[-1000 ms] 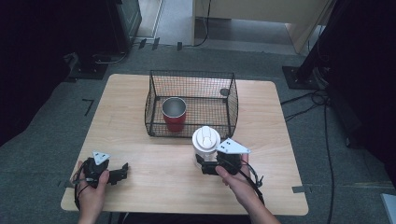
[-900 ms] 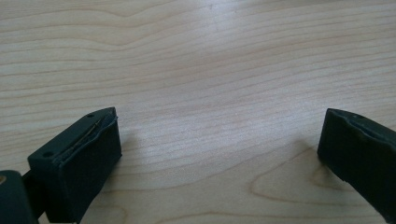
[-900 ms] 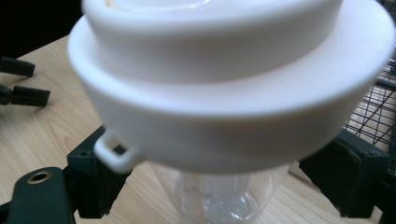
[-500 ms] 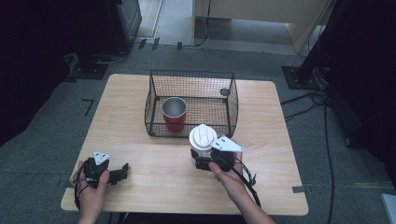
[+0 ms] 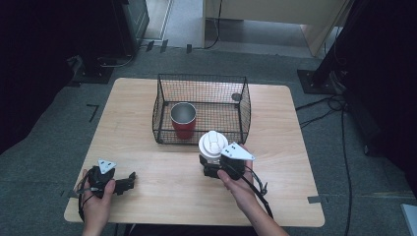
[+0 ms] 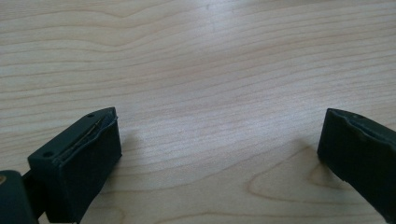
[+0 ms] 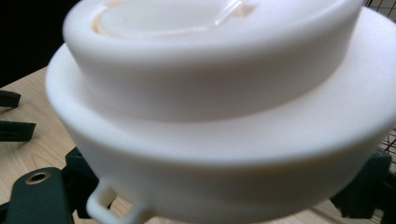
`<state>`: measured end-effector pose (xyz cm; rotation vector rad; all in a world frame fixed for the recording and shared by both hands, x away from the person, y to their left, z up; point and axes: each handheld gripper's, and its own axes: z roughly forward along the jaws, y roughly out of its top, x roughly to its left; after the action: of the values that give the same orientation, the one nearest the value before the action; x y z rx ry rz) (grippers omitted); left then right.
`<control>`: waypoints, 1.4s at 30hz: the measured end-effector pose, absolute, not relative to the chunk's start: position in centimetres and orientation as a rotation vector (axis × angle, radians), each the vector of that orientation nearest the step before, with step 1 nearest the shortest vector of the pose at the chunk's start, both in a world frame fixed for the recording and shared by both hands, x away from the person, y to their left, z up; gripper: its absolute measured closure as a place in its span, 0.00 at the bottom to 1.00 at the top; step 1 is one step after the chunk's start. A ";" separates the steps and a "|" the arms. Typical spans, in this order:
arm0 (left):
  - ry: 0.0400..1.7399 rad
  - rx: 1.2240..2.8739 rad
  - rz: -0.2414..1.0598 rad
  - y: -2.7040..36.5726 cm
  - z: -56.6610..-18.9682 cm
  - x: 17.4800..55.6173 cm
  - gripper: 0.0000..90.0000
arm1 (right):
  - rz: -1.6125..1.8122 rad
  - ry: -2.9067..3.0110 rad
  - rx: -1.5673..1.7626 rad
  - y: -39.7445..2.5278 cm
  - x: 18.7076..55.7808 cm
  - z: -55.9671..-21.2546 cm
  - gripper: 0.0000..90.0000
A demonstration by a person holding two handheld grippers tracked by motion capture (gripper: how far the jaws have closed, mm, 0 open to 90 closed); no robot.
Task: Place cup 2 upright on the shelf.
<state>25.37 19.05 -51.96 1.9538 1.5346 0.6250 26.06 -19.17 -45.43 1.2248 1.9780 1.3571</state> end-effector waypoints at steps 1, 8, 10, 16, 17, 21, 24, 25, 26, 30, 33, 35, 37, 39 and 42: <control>1.535 1.954 0.625 19.1 -52.0 25.4 0.00 | 1.359 1.978 1.228 -19.1 26.1 -45.5 0.15; 1.534 1.954 0.625 19.1 -52.0 25.4 0.00 | 1.355 1.958 1.238 -18.7 26.4 -45.6 0.15; 1.535 1.951 0.625 19.0 -52.0 25.4 0.00 | 1.351 1.949 1.227 -18.6 26.3 -45.6 0.16; 1.534 1.954 0.625 19.1 -52.0 25.4 0.00 | 1.379 1.939 1.183 -18.5 25.9 -45.9 0.17; 1.534 1.954 0.625 19.1 -52.0 25.4 0.00 | 1.384 1.938 1.173 -18.5 25.9 -45.9 0.17; 1.535 1.954 0.625 19.1 -52.0 25.4 0.00 | 1.399 1.930 1.167 -18.5 25.7 -45.7 0.17; 1.535 1.954 0.624 19.1 -52.0 25.4 0.00 | 1.408 1.921 1.156 -18.6 25.6 -45.5 0.17; 1.535 1.953 0.624 19.1 -52.0 25.4 0.00 | 1.413 1.918 1.156 -18.7 25.6 -45.4 0.17; 1.535 1.951 0.625 19.0 -52.0 25.4 0.00 | 1.418 1.916 1.153 -18.7 25.5 -45.3 0.17; 1.536 1.951 0.625 19.0 -52.0 25.4 0.00 | 1.441 1.899 1.140 -18.8 25.4 -44.9 0.17; 1.535 1.951 0.624 19.0 -52.0 25.4 0.00 | 1.447 1.892 1.130 -18.8 25.2 -44.7 0.17; 1.535 1.951 0.625 19.0 -52.0 25.4 0.00 | 1.458 1.885 1.124 -18.8 25.1 -44.5 0.17; 1.536 1.950 0.625 19.0 -52.0 25.4 0.00 | 1.464 1.878 1.119 -18.8 25.0 -44.2 0.17; 1.534 1.954 0.625 19.1 -52.0 25.4 0.00 | 1.474 1.867 1.113 -18.8 25.0 -44.0 0.17; 1.535 1.952 0.625 19.0 -52.0 25.4 0.00 | 1.495 1.849 1.101 -18.8 24.9 -43.6 0.17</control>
<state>25.38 19.05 -51.97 1.9521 1.5347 0.6249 24.85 -18.80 -43.62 1.1008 1.8494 1.4949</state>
